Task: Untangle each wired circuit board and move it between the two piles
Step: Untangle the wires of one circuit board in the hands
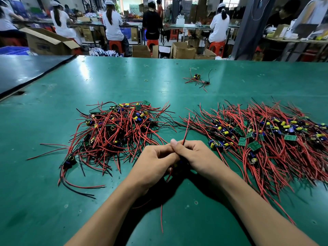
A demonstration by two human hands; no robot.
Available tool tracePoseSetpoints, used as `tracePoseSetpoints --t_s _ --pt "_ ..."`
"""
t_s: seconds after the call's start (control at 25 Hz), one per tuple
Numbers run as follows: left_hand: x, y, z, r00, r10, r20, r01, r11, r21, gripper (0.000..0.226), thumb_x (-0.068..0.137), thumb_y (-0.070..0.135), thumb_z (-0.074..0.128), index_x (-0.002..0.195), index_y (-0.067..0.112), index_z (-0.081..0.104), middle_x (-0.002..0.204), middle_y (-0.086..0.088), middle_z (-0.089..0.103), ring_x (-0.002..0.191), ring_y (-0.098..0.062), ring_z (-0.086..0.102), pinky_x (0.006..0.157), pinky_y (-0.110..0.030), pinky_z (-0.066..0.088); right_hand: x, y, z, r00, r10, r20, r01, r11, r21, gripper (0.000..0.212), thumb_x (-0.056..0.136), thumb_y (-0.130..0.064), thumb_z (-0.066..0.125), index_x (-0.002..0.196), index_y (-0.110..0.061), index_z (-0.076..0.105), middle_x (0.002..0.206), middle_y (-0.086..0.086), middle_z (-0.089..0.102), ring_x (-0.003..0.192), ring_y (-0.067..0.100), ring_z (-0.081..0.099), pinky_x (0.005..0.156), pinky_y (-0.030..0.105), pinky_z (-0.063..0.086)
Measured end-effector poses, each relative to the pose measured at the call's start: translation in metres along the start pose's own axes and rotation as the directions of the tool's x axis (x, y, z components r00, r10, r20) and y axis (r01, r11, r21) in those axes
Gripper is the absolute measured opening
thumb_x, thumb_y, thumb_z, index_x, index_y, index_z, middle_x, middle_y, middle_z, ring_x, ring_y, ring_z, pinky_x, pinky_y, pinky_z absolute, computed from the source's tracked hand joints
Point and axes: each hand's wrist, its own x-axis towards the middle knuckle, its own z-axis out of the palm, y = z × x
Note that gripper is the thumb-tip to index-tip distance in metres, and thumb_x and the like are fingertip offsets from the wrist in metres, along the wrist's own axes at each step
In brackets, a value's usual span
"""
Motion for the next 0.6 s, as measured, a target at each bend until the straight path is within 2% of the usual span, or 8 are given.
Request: tracePoseSetpoints --t_s 0.08,0.16,0.24,0.32,0.36,0.48,0.6 --pt "0.002 -0.002 -0.002 0.999 -0.026 -0.018 0.026 0.999 -0.023 0.016 0.091 -0.002 0.059 0.087 -0.001 0.075 0.073 -0.004 0.068 0.063 -0.016 0.053 0.056 -0.022 0.043 0.001 -0.001 -0.002 0.998 -0.062 0.009 0.063 0.993 -0.105 0.036 0.095 -0.04 0.06 0.085 -0.008 0.076 0.071 0.008 0.071 0.056 0.011 0.063 0.051 0.019 0.05" --pt "0.002 -0.002 -0.002 0.998 -0.054 -0.028 0.052 0.996 -0.069 0.016 0.09 -0.004 0.059 0.08 -0.004 0.072 0.071 -0.009 0.067 0.06 -0.019 0.054 0.054 -0.023 0.043 0.003 0.0 -0.007 0.993 -0.116 -0.035 0.103 0.963 -0.249 0.039 0.096 -0.043 0.06 0.088 -0.01 0.078 0.074 0.004 0.072 0.057 0.008 0.062 0.053 0.019 0.048" --pt "0.001 0.0 0.0 0.997 -0.074 -0.028 0.071 0.992 -0.106 0.021 0.09 -0.005 0.059 0.076 0.0 0.074 0.069 -0.011 0.069 0.053 -0.015 0.059 0.048 -0.019 0.046 0.007 0.002 -0.014 0.98 -0.171 -0.098 0.12 0.914 -0.389 0.038 0.095 -0.048 0.059 0.087 -0.018 0.08 0.083 0.007 0.075 0.066 0.014 0.069 0.062 0.031 0.054" --pt "0.0 0.002 0.001 0.996 -0.08 -0.033 0.077 0.993 -0.088 0.019 0.089 -0.004 0.06 0.077 0.002 0.073 0.07 -0.013 0.07 0.051 -0.012 0.06 0.046 -0.016 0.046 0.011 0.005 -0.021 0.96 -0.227 -0.165 0.122 0.867 -0.483 0.034 0.097 -0.047 0.059 0.089 -0.021 0.08 0.086 0.002 0.075 0.077 0.019 0.072 0.076 0.038 0.057" --pt "0.0 0.003 0.002 0.996 -0.08 -0.037 0.077 0.994 -0.072 0.018 0.089 -0.003 0.061 0.078 0.002 0.074 0.071 -0.014 0.071 0.052 -0.012 0.06 0.046 -0.015 0.045 0.013 0.007 -0.024 0.947 -0.256 -0.195 0.124 0.849 -0.513 0.031 0.098 -0.044 0.06 0.09 -0.021 0.08 0.086 -0.002 0.075 0.079 0.017 0.072 0.078 0.035 0.056" --pt "0.0 0.003 0.002 0.996 -0.082 -0.046 0.08 0.995 -0.052 0.017 0.089 0.0 0.063 0.078 0.005 0.075 0.075 -0.016 0.072 0.062 -0.018 0.062 0.05 -0.016 0.047 0.018 0.01 -0.027 0.875 -0.397 -0.277 0.157 0.773 -0.614 0.028 0.099 -0.036 0.062 0.089 -0.017 0.08 0.088 -0.007 0.072 0.083 0.002 0.065 0.074 0.013 0.045" --pt "0.001 0.004 0.002 0.995 -0.091 -0.05 0.088 0.994 -0.061 0.02 0.089 0.001 0.063 0.075 0.007 0.076 0.075 -0.015 0.073 0.068 -0.023 0.063 0.051 -0.018 0.049 0.022 0.011 -0.031 0.799 -0.515 -0.31 0.195 0.709 -0.678 0.038 0.1 -0.035 0.058 0.083 -0.008 0.078 0.089 0.002 0.071 0.086 0.005 0.065 0.077 0.013 0.044"
